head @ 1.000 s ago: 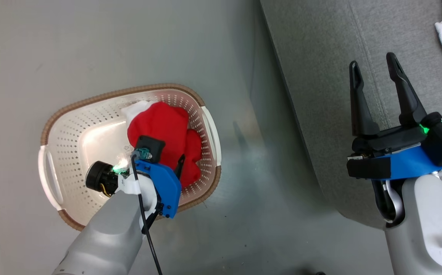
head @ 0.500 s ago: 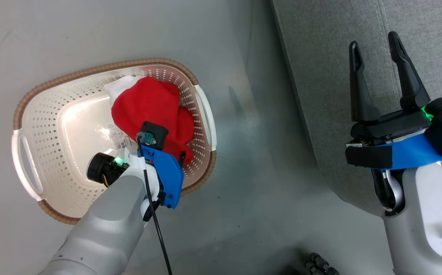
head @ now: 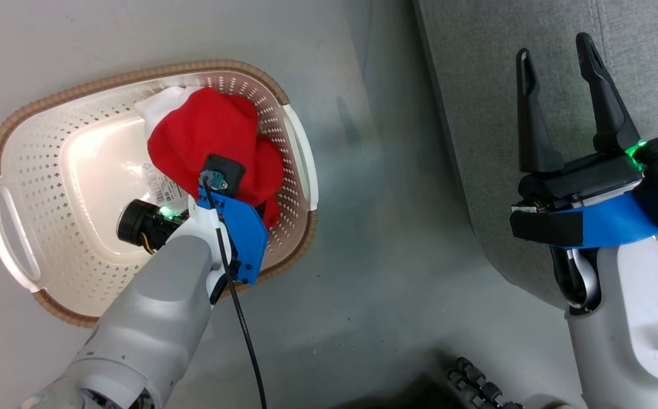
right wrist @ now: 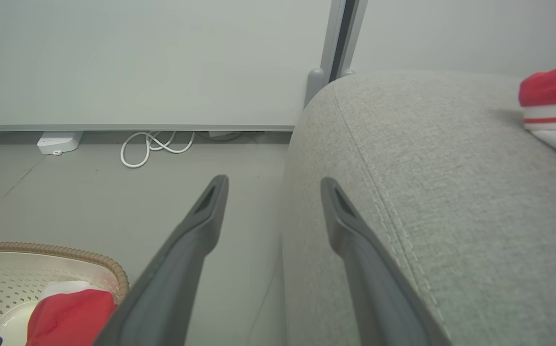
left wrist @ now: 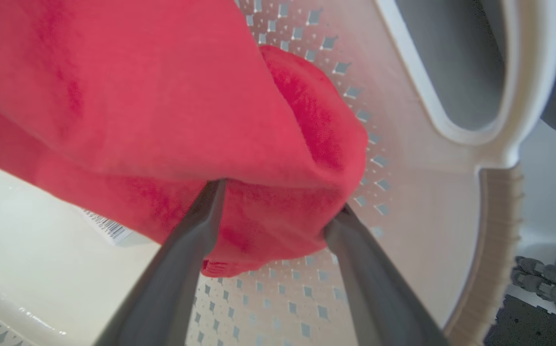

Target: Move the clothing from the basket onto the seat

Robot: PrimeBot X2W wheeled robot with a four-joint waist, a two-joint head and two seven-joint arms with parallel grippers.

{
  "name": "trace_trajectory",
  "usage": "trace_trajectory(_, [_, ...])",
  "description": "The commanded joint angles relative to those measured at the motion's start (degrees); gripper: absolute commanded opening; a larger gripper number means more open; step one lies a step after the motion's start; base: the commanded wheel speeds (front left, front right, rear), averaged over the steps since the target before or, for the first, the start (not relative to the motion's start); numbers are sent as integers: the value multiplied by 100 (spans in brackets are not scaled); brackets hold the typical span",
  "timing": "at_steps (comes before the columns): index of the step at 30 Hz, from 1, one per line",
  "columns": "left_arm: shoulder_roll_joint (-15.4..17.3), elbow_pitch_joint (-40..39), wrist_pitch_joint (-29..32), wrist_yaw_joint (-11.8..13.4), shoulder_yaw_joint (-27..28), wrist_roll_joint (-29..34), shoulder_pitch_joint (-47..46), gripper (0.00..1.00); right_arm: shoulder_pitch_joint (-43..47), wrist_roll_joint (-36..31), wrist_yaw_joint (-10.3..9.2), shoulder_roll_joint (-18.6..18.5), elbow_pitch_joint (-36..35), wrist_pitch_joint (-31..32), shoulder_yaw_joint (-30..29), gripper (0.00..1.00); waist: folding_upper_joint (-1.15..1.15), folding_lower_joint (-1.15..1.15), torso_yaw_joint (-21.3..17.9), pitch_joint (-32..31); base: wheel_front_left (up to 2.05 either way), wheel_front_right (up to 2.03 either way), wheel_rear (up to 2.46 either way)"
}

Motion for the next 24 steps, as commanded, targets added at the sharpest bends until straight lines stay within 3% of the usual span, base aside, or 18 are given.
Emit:
trace_trajectory(1, [3, 65, -38, 94, -65, 59, -145, 100, -136, -17, 1, 33, -34, -1, 3, 100, 0, -1, -18, 83, 0, 0, 0])
trace_trajectory(11, [86, 235, -94, 491, -166, 182, -479, 100, -205, -14, 1, 78, -94, -1, -7, 100, 0, -1, -50, 438, 0, 0, 0])
trace_trajectory(18, [136, 266, -104, 392, -266, 224, -598, 100, -241, -27, 1, 91, -76, -1, -15, 100, 0, -1, -17, 573, 0, 0, 0])
trace_trajectory(19, [129, 268, -126, 380, -274, 224, -611, 66, -248, -32, 1, 93, -71, -1, -17, 100, 0, -1, -11, 576, 0, 0, 0])
trace_trajectory(20, [119, 270, -131, 362, -278, 222, -621, 12, -256, -35, 1, 95, -60, -1, -20, 100, 0, -1, -4, 575, 0, 0, 0])
trace_trajectory(21, [110, 270, -135, 356, -280, 214, -622, 0, -261, -36, 1, 96, -51, -1, -15, 100, 0, -1, 1, 571, 0, 0, 0])
trace_trajectory(24, [86, 276, -97, 341, -306, 201, -606, 0, -287, -29, 1, 97, -32, -1, -11, 100, 0, -1, 13, 545, 0, 0, 0])
